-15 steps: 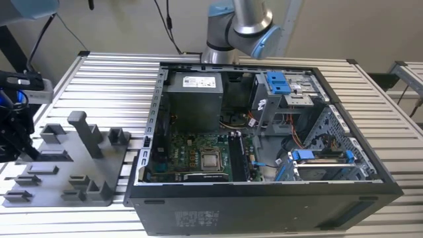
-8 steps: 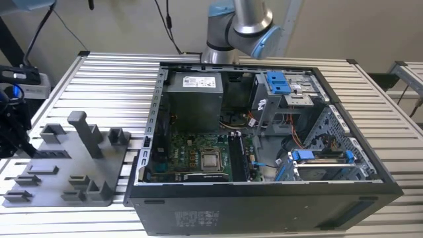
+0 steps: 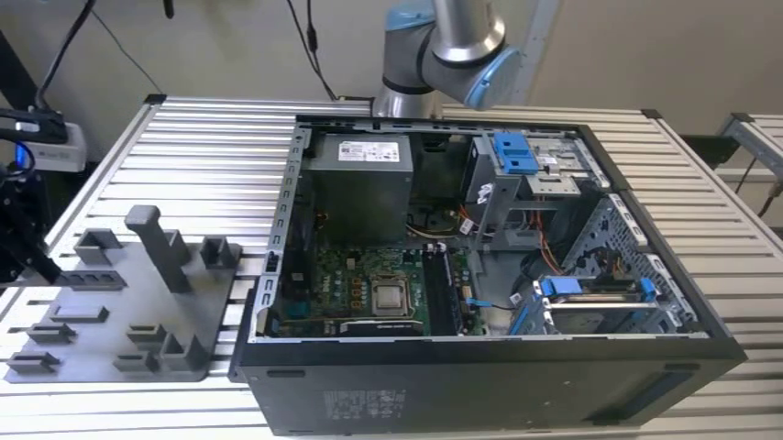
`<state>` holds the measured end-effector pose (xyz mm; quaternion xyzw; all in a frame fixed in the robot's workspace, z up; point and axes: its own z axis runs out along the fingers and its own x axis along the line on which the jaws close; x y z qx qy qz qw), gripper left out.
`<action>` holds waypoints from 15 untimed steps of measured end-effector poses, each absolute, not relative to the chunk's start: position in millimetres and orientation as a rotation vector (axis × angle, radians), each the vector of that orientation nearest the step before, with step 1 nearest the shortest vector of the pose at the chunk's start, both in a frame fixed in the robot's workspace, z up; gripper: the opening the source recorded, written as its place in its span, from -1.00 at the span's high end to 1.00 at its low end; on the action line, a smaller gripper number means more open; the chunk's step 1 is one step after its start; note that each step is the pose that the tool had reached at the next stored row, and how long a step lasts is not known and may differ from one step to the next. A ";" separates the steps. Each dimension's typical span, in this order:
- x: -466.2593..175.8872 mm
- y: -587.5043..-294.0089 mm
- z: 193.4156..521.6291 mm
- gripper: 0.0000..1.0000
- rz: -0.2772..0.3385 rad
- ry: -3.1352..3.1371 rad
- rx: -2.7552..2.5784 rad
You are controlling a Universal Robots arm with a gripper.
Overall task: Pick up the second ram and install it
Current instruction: 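Pick up the second ram and move it above second insertion slot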
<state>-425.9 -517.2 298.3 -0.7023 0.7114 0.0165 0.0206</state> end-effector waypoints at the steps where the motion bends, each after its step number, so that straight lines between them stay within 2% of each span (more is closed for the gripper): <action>1: -425.9 -517.2 299.9 0.72 0.051 2.206 -2.178; 15: -425.9 -517.2 316.4 0.72 0.053 2.206 -2.177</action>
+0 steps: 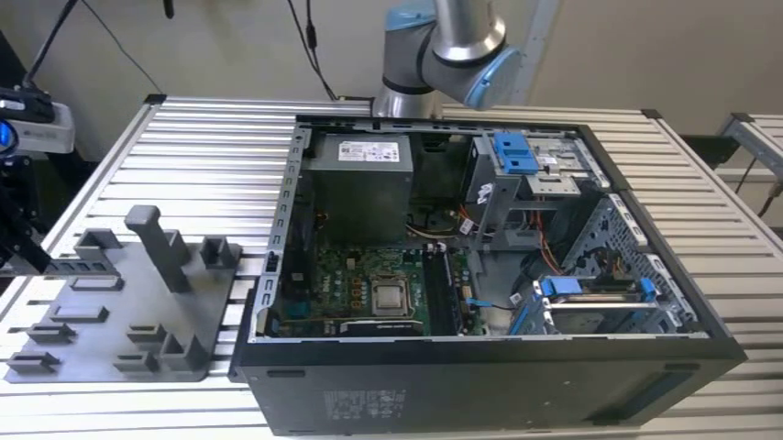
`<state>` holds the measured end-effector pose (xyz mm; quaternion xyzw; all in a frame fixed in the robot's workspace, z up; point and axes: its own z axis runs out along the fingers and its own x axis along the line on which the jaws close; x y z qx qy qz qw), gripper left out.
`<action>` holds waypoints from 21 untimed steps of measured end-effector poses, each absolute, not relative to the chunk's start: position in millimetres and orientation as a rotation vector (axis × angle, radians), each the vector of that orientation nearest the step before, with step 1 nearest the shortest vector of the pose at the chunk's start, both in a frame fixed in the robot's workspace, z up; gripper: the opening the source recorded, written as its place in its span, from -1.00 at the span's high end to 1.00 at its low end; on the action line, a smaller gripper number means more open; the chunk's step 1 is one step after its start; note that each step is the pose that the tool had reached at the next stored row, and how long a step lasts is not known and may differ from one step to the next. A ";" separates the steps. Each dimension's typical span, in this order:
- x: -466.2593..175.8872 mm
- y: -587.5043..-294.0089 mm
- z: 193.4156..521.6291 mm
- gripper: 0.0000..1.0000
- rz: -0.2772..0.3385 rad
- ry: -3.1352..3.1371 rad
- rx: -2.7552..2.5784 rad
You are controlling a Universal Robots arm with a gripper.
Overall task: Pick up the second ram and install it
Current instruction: 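Pick up the second ram and move it above second insertion slot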
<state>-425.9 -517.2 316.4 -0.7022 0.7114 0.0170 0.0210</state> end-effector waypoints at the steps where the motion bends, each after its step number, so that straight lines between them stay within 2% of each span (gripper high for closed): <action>1: -425.9 -517.2 317.1 0.72 0.053 2.206 -2.177; 21: -425.9 -517.2 323.2 0.72 0.053 2.205 -2.177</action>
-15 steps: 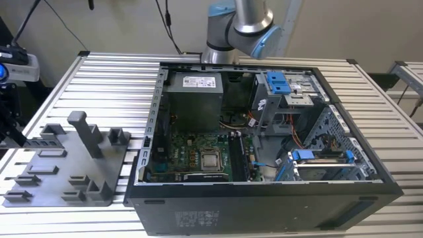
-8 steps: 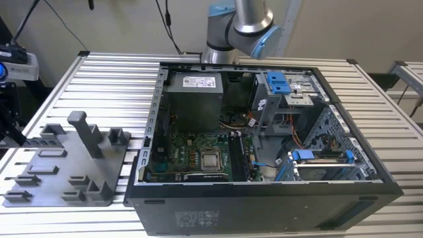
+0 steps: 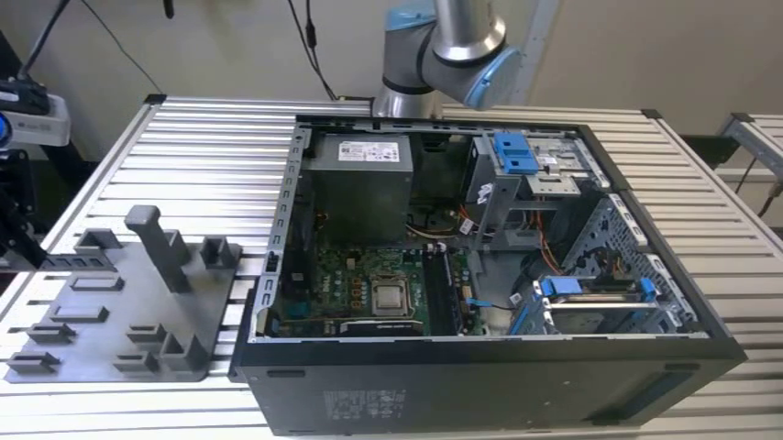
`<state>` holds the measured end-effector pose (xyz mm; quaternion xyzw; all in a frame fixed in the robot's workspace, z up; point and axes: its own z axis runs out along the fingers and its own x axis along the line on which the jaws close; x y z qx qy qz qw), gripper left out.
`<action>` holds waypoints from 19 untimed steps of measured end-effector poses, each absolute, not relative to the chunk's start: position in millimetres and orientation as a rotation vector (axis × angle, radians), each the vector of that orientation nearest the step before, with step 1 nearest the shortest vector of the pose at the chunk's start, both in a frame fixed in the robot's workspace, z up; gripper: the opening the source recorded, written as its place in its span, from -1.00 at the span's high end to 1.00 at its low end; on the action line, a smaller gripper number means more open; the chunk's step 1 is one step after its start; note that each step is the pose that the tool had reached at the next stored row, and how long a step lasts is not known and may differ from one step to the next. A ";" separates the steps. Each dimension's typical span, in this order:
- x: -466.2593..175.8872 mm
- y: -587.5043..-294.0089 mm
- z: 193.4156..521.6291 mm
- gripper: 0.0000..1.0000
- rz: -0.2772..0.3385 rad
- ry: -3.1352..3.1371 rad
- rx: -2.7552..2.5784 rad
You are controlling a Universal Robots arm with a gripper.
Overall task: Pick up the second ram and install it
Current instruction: 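Pick up the second ram and move it above second insertion slot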
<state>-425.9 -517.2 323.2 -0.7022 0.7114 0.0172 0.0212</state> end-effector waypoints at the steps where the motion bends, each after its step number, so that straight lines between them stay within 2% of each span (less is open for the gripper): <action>1: -425.9 -517.2 323.4 0.72 0.053 2.205 -2.177; 19: -426.0 -517.2 341.0 0.72 0.054 2.205 -2.176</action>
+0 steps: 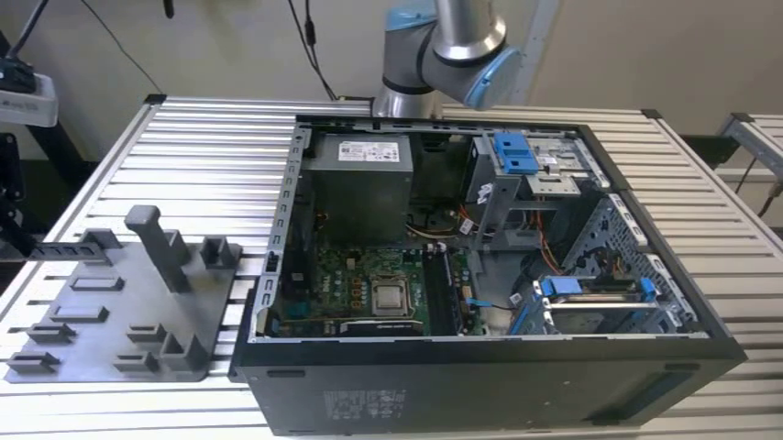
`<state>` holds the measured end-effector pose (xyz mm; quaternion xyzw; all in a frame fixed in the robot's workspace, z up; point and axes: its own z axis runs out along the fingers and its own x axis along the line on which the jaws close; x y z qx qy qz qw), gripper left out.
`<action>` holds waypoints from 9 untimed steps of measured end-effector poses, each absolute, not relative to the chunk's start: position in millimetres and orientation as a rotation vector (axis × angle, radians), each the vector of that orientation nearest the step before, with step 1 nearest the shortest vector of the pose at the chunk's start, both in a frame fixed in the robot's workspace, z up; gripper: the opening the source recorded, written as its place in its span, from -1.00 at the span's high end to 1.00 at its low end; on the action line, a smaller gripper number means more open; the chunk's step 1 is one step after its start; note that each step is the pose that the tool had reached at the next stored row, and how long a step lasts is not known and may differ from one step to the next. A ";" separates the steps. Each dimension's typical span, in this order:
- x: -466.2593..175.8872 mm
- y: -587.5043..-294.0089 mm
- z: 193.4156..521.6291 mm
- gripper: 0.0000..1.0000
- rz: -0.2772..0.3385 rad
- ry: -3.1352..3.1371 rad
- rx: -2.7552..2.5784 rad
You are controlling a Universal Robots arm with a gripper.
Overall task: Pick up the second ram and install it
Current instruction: 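Pick up the second ram and move it above second insertion slot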
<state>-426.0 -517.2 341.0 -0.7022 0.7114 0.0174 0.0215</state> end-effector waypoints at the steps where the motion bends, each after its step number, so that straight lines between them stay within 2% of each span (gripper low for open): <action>1: -426.1 -517.3 342.0 0.72 0.054 2.205 -2.177; 9: -426.8 -517.2 346.0 0.72 0.054 2.205 -2.176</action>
